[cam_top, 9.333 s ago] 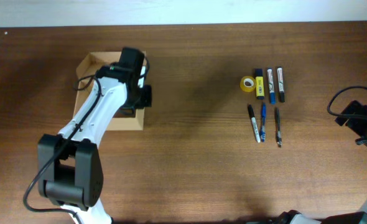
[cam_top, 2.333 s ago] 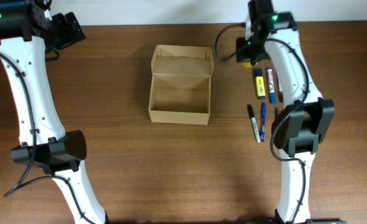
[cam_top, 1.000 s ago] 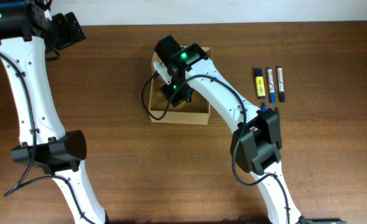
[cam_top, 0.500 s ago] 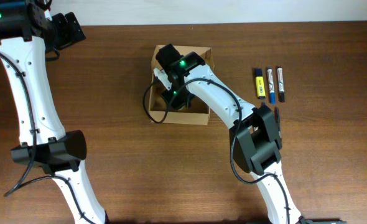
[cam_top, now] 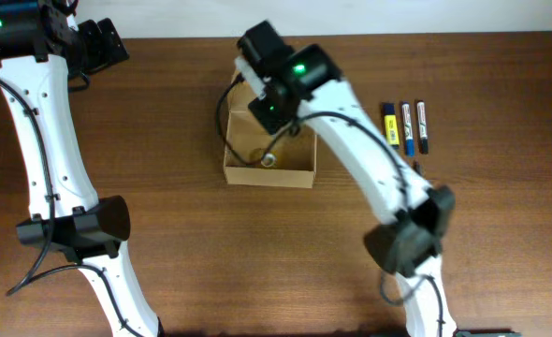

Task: Pack container
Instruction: 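Open the right gripper and withdraw it back toward the items, then lower the right gripper and grasp the yellow highlighter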

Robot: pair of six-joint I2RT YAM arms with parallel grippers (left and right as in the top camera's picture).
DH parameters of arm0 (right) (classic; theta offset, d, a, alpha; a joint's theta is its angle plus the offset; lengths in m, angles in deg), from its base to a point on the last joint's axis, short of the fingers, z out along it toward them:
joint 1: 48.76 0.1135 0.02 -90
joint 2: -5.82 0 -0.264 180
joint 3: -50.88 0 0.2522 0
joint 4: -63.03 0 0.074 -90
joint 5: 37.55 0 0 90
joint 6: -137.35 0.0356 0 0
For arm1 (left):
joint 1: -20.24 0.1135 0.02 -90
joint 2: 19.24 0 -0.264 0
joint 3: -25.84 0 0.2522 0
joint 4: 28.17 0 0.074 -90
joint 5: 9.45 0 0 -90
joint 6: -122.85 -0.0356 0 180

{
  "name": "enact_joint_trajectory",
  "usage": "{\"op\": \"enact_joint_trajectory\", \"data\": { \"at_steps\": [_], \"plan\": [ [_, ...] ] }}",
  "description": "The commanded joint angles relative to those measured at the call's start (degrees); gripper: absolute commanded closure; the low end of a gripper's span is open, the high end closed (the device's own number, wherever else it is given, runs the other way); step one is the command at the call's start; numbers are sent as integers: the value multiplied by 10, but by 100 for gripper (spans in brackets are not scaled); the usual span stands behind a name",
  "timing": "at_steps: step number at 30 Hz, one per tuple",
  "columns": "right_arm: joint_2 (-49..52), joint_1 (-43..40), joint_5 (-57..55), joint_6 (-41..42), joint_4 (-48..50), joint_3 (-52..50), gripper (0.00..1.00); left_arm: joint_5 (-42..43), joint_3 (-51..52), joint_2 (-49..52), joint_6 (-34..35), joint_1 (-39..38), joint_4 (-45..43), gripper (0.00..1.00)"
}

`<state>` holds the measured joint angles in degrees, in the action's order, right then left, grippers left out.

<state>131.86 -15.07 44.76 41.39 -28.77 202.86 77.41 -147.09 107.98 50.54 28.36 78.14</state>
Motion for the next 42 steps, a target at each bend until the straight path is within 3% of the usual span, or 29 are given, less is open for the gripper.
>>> {"op": "enact_joint_trajectory", "data": {
  "at_steps": [1, 9, 14, 18, 28, 42],
  "plan": [
    [-103, -53, -83, 13, -6, 14, 49, 6, -10, 0, -7, 3, 1, 0],
    [-243, -309, 29, 34, 79, -154, 45, 6, -10, 0, -7, 3, 1, 0],
    [-234, -400, 116, 46, 121, -274, 44, 6, -10, 0, -7, 3, 1, 0],
    [-192, -396, 116, 50, 143, -330, 45, 6, -10, 0, -7, 3, 1, 0],
    [-46, -359, 116, 54, 164, -333, 44, 6, -10, 0, -7, 3, 1, 0],
    [37, -344, 116, 56, 197, -333, 41, 6, -10, 0, -7, 3, 1, 0]
  ]
}}
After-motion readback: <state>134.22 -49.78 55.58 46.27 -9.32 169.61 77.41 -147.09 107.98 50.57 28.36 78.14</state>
